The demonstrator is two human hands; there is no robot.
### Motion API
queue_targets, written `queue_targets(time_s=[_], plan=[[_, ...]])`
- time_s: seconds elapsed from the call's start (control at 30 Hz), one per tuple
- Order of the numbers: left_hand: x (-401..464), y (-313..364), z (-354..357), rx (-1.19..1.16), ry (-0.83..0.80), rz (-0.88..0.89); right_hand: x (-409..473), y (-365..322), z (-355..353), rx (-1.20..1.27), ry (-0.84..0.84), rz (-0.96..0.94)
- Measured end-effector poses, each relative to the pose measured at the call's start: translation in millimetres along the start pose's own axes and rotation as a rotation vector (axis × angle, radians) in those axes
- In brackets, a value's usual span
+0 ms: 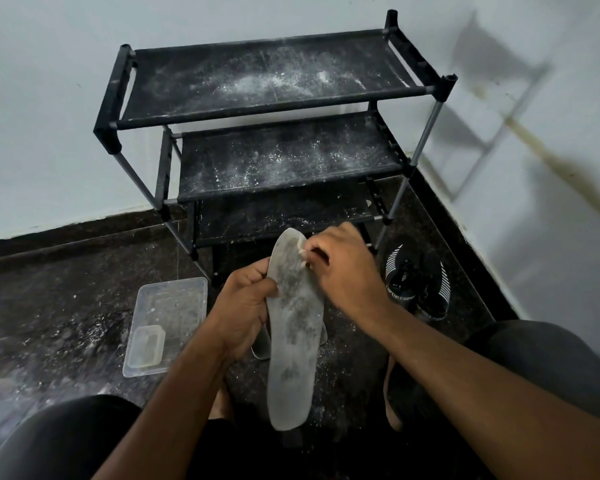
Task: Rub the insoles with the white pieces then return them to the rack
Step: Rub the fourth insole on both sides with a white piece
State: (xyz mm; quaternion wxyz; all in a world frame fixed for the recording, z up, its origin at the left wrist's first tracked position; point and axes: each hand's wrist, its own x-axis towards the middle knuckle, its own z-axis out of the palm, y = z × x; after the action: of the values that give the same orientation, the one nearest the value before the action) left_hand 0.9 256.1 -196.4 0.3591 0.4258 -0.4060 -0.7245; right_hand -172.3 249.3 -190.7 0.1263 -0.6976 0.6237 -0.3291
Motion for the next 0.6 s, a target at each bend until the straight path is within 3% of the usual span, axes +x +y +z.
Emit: queue_targets(time_s=[0.1, 0.3, 0.43, 0.6], plan=[[0, -2, -2, 0.005, 0.011, 0.015, -9, -10, 8, 0.000, -0.155, -0.126], [2, 1, -3, -0.004, 0.019, 0.016, 1, 1, -4, 0.015, -0.010, 0.044], [1, -1, -3, -0.002, 0.056, 0.033, -14, -17, 6, 0.008, -0.212, -0.132], [1, 1, -6, -0.028, 0.080, 0.032, 3, 1, -2, -0.013, -0.038, 0.061]])
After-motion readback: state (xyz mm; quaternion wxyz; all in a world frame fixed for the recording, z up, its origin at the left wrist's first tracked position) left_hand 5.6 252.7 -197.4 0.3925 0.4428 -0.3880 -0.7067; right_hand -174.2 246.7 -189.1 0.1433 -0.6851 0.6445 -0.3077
